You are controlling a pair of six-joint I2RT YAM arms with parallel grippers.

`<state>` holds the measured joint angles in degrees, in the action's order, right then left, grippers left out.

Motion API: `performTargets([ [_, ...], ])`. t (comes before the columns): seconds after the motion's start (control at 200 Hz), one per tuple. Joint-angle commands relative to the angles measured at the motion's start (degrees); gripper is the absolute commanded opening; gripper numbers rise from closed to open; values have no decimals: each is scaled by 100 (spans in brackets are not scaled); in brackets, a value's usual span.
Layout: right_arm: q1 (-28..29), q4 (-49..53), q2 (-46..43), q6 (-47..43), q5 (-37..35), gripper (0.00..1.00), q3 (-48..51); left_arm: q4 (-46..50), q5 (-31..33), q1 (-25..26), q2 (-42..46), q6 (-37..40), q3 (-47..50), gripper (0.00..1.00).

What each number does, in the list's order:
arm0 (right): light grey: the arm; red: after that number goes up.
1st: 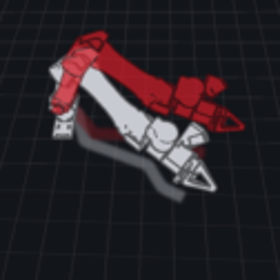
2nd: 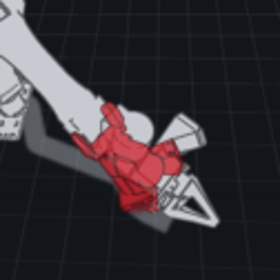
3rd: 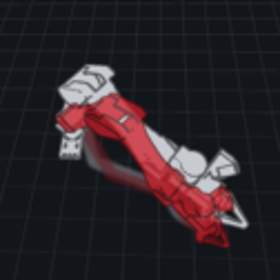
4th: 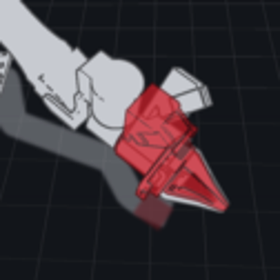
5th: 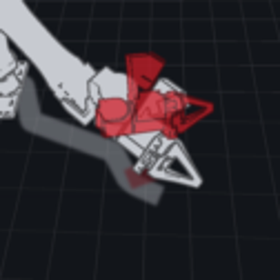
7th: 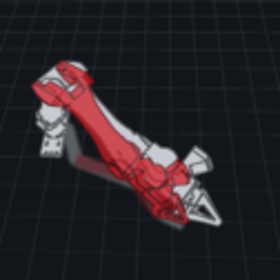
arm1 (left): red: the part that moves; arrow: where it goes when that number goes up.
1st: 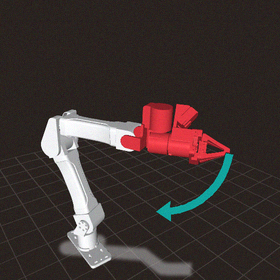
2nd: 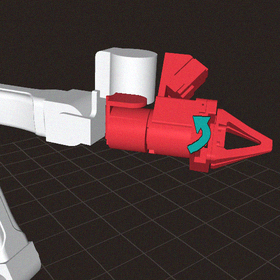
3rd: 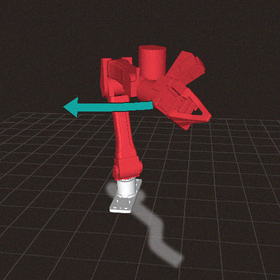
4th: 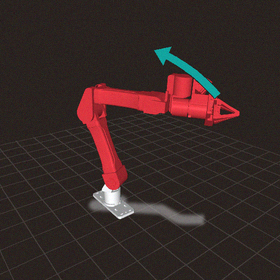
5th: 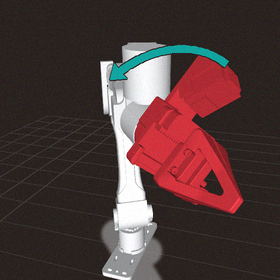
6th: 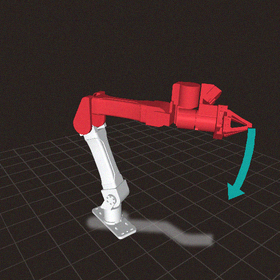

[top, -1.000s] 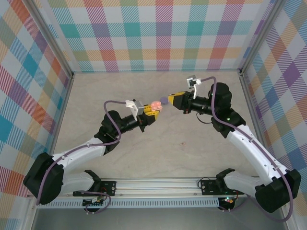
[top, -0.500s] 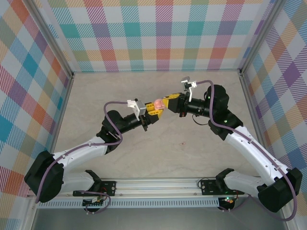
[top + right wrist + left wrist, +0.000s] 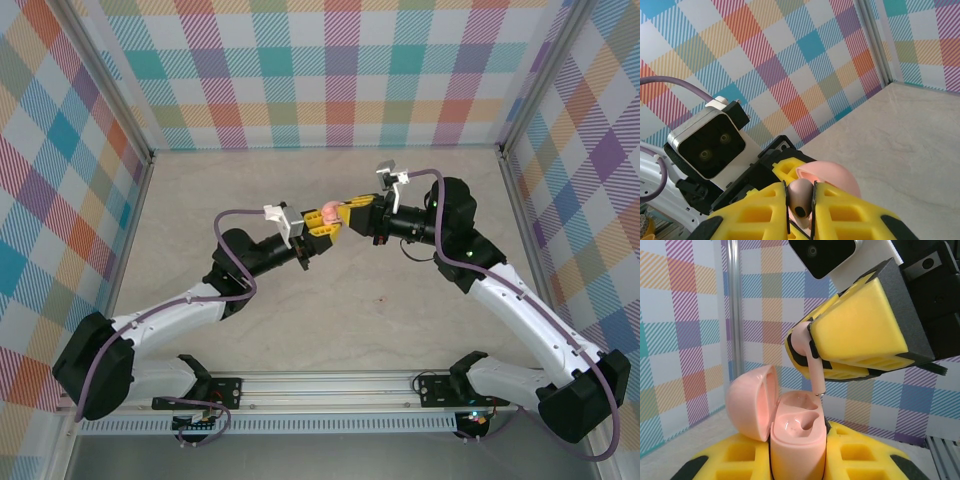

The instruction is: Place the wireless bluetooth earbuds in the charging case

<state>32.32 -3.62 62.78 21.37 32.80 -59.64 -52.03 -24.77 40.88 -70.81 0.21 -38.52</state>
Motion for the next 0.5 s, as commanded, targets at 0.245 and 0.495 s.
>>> performTargets([
  [0.245, 29, -41, -65, -229, -77, 18, -30, -369, 8, 139, -38, -196, -217, 16],
  [0.495, 29, 36, -56, -287, -111, 18, -39, -360, 26, 149, 8, -238, -215, 16],
])
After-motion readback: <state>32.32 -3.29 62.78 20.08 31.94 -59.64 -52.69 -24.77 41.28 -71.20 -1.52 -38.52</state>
